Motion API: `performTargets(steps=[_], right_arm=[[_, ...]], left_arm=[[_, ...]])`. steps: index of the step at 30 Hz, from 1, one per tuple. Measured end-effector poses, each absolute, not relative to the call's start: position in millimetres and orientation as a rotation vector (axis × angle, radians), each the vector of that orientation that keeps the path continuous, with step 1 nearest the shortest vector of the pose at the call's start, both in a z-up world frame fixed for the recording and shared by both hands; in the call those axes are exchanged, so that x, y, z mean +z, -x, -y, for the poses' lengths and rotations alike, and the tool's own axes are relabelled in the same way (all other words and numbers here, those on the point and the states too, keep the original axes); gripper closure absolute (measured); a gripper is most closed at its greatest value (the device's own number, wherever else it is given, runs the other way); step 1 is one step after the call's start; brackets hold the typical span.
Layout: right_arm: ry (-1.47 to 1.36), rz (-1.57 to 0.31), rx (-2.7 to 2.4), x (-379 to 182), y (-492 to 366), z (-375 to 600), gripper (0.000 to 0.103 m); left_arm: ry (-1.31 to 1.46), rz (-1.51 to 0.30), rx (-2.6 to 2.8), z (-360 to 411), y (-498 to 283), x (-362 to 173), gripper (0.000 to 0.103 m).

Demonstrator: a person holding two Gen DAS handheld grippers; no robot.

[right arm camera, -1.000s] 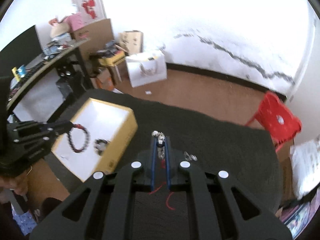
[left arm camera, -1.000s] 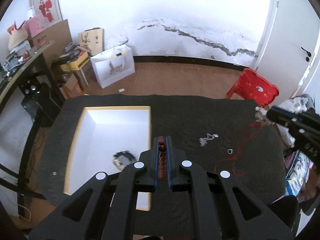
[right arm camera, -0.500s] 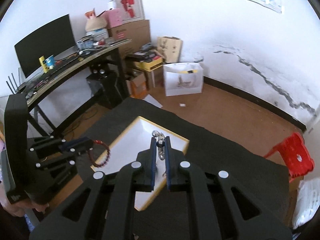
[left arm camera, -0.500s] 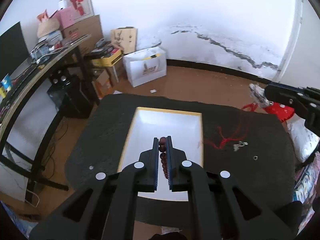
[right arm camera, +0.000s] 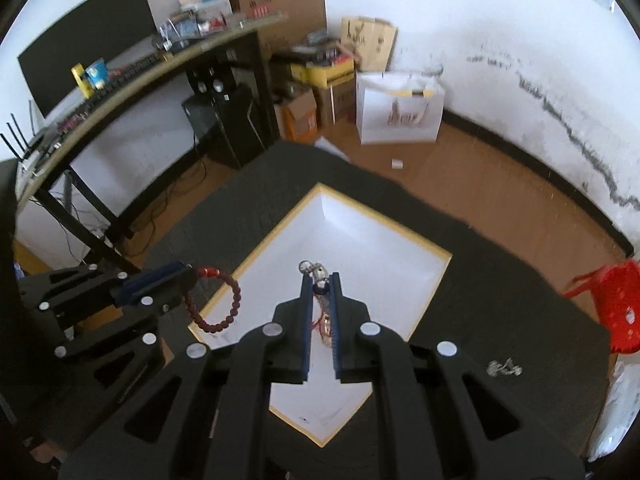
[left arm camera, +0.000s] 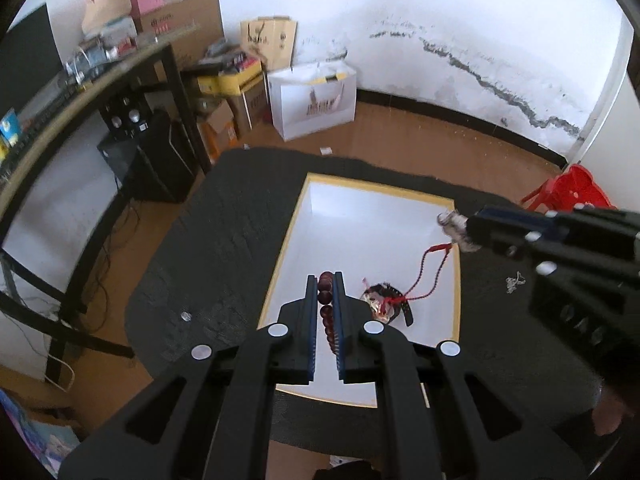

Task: Organize jewelry
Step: 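Open the left tool to drop the bracelet in the box while the right tool releases the necklace, then move both tools back over the silver chain and silver ring on the table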

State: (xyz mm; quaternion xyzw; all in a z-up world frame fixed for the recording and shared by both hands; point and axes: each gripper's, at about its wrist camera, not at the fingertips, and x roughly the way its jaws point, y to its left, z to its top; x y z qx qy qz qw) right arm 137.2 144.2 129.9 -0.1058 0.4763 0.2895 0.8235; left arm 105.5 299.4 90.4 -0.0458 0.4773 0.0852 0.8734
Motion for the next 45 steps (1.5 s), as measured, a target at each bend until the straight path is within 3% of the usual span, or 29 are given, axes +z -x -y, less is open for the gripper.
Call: performTargets(steps=[13, 21, 24, 25, 26, 29, 33, 40, 45], right_arm=[[0.251, -1.205, 0.527, 6, -178, -147, 0.095], [0.249, -1.245, 0.517, -16, -182, -140, 0.095], [0.237, -1.249, 0.52, -14, -184, -138, 0.094], [0.231, -1.244, 0.521, -12, -185, -137, 0.094], [0.23, -1.239, 0.523, -10, -185, -136, 0.088], [0.225, -1.206, 0.526, 2, -181, -131, 0.058], [0.199, -1.154, 0.522, 22, -172, -116, 0.033], [0.133, -1.067, 0.51, 66, -138, -49, 0.022], [0.11, -0.999, 0.447, 82, -107, 15, 0.017]], left_arm=[[0.158, -1.14, 0.171, -305, -145, -13, 0.096], [0.199, -1.204, 0.142, -309, -157, -43, 0.095], [0.212, -1.219, 0.163, -313, -159, -44, 0.081], [0.219, -1.215, 0.17, -315, -158, -43, 0.055], [0.228, -1.199, 0.175, -317, -156, -41, 0.028], [0.185, -1.16, 0.208, -316, -151, -30, 0.024], [0.209, -1.161, 0.221, -315, -143, -19, 0.015], [0.194, -1.133, 0.192, -286, -119, 13, 0.006], [0.15, -1.11, 0.12, -237, -103, 29, 0.006]])
